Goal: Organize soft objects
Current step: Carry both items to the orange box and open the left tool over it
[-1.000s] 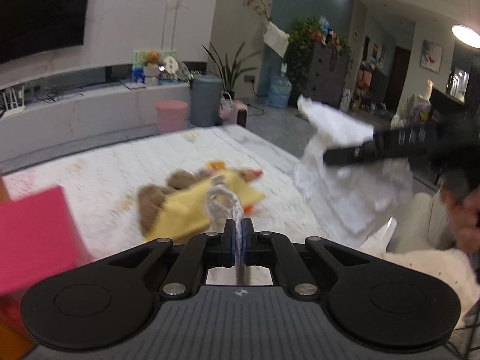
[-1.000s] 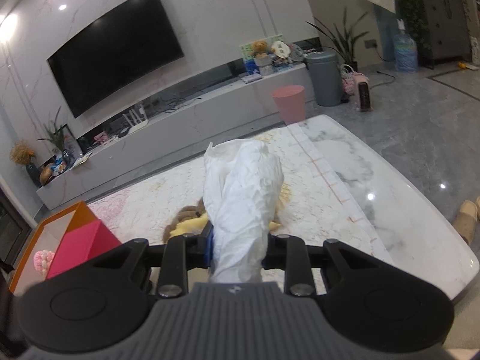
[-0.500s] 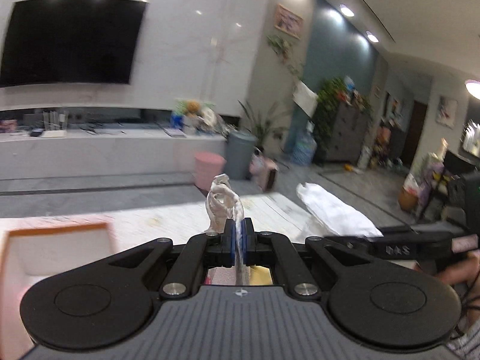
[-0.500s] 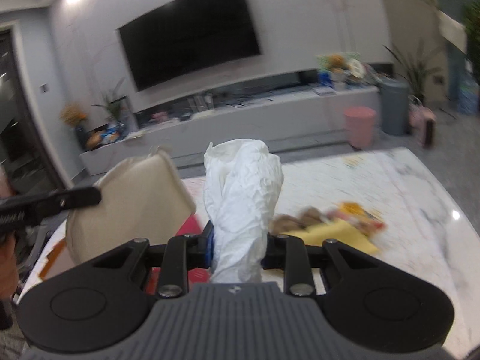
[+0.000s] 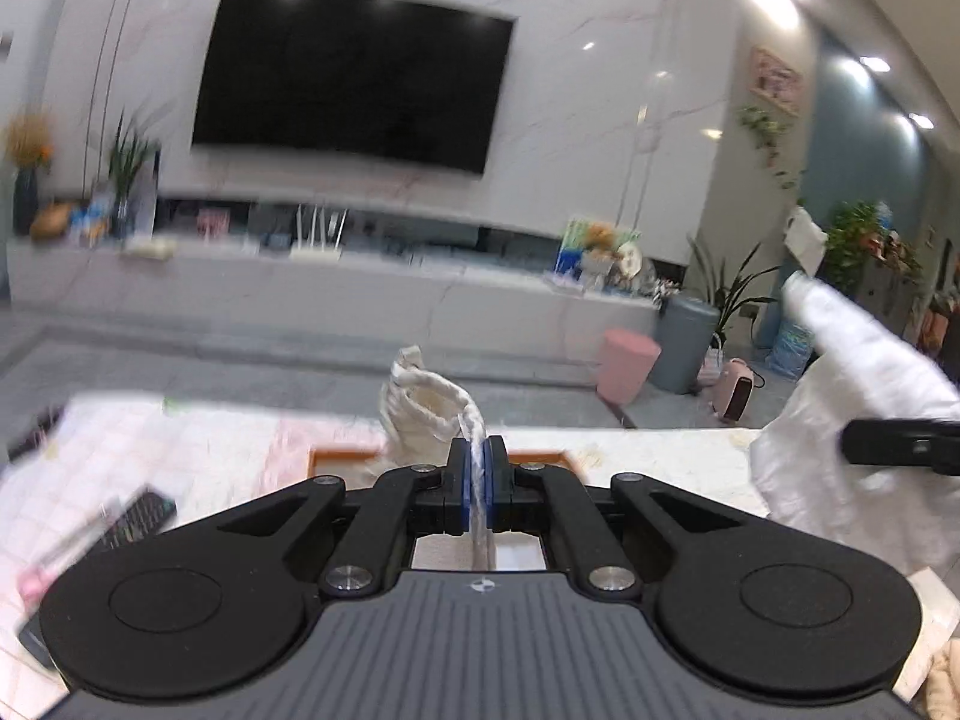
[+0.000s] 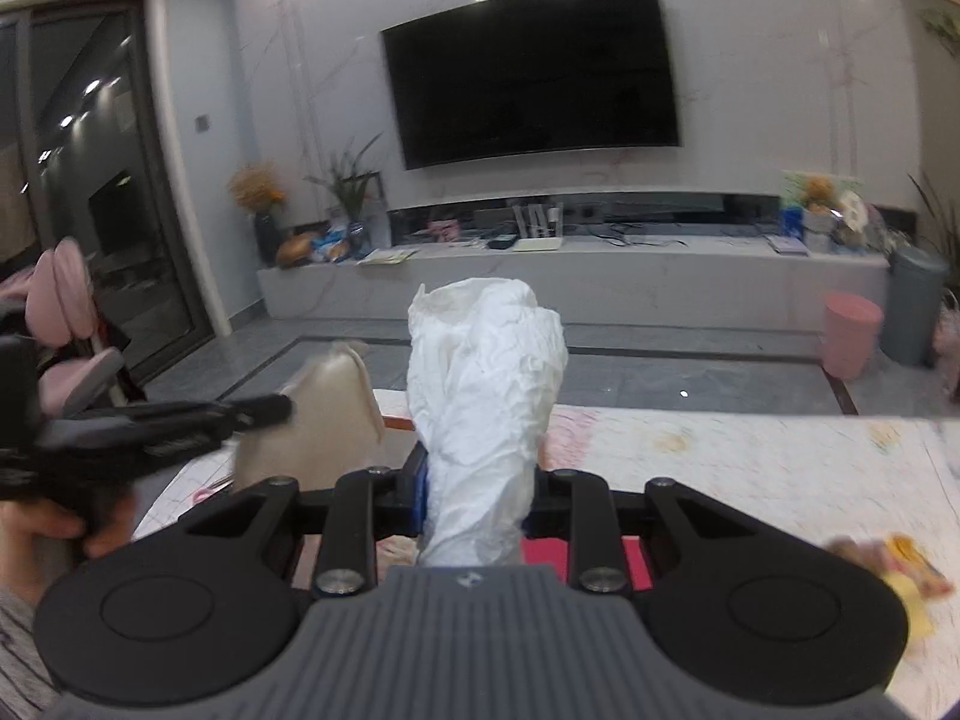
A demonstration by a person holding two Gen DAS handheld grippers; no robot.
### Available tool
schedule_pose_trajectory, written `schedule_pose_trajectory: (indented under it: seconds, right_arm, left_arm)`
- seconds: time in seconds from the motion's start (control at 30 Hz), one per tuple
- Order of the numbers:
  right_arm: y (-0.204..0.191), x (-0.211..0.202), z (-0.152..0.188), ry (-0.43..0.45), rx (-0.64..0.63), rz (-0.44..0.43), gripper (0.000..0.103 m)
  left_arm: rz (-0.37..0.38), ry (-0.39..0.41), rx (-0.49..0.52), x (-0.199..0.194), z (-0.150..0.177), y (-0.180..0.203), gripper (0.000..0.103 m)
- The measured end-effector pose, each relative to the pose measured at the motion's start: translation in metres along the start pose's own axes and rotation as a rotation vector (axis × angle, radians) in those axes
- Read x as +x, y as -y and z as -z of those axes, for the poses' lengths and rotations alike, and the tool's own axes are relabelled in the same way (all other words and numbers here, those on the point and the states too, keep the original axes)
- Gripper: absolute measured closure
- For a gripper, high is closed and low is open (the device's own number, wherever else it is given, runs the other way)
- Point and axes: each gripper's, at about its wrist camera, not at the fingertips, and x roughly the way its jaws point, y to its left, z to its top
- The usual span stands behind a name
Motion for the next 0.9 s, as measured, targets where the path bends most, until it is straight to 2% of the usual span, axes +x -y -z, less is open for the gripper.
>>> schedule_pose_trajectory:
  seconds: [0.07, 0.17, 0.27, 0.3, 0.4, 0.5, 0.6, 0.63, 0.67, 0.73, 0.8, 0.83, 0.87, 0.9]
  right_arm:
    - [-0.013, 0.015, -0.004, -0.021, -0.034, -0.012, 0.077]
    - [-0.026, 0.043, -0.009, -0.053, -0.065, -0.031, 0.077]
    - [-0.035, 0.070, -0.007, -0.086, -0.085, -0.043, 0.077]
    - [-0.037, 0.080, -0.007, -0.097, -0.091, -0.045, 0.077]
    - [-0.037, 0.112, -0.005, -0.142, -0.089, -0.043, 0.077]
    - [-0.036, 0.133, -0.001, -0.172, -0.103, -0.036, 0.077]
    - [-0.036, 0.155, 0.004, -0.193, -0.115, -0.033, 0.078]
    - [-0.036, 0.163, 0.006, -0.199, -0.118, -0.025, 0.078]
    - [-0.036, 0.171, 0.008, -0.203, -0.118, -0.015, 0.078]
    - [-0.031, 0.187, 0.012, -0.223, -0.104, 0.004, 0.079]
    - [-0.026, 0.200, 0.016, -0.245, -0.096, 0.032, 0.081]
    - [-0.022, 0.206, 0.018, -0.255, -0.098, 0.041, 0.081]
    - [-0.020, 0.210, 0.021, -0.266, -0.099, 0.052, 0.081]
    - [-0.015, 0.214, 0.022, -0.280, -0.101, 0.065, 0.081]
  left_arm:
    - [0.035, -0.030, -0.064, 0.020, 0.005, -0.015, 0.099]
    - [0.139, -0.094, -0.162, 0.046, 0.010, -0.035, 0.099]
    - [0.181, -0.100, -0.198, 0.056, 0.009, -0.043, 0.099]
    - [0.154, -0.096, -0.184, 0.059, 0.008, -0.044, 0.099]
    - [-0.009, -0.048, -0.095, 0.058, 0.004, -0.039, 0.099]
    - [-0.035, -0.035, -0.068, 0.056, 0.004, -0.032, 0.099]
    - [-0.107, -0.077, 0.009, 0.072, 0.012, -0.011, 0.096]
    - [-0.128, -0.096, 0.031, 0.074, 0.020, -0.012, 0.093]
    - [-0.136, -0.112, 0.047, 0.074, 0.029, -0.010, 0.080]
    - [-0.129, -0.125, 0.056, 0.071, 0.030, -0.008, 0.069]
    - [-0.107, -0.070, 0.019, 0.059, 0.030, -0.016, 0.048]
    - [-0.074, -0.025, -0.032, 0.053, 0.029, -0.023, 0.021]
    - [-0.034, 0.011, -0.088, 0.049, 0.028, -0.031, 0.006]
    - [0.012, 0.030, -0.145, 0.045, 0.026, -0.040, 0.006]
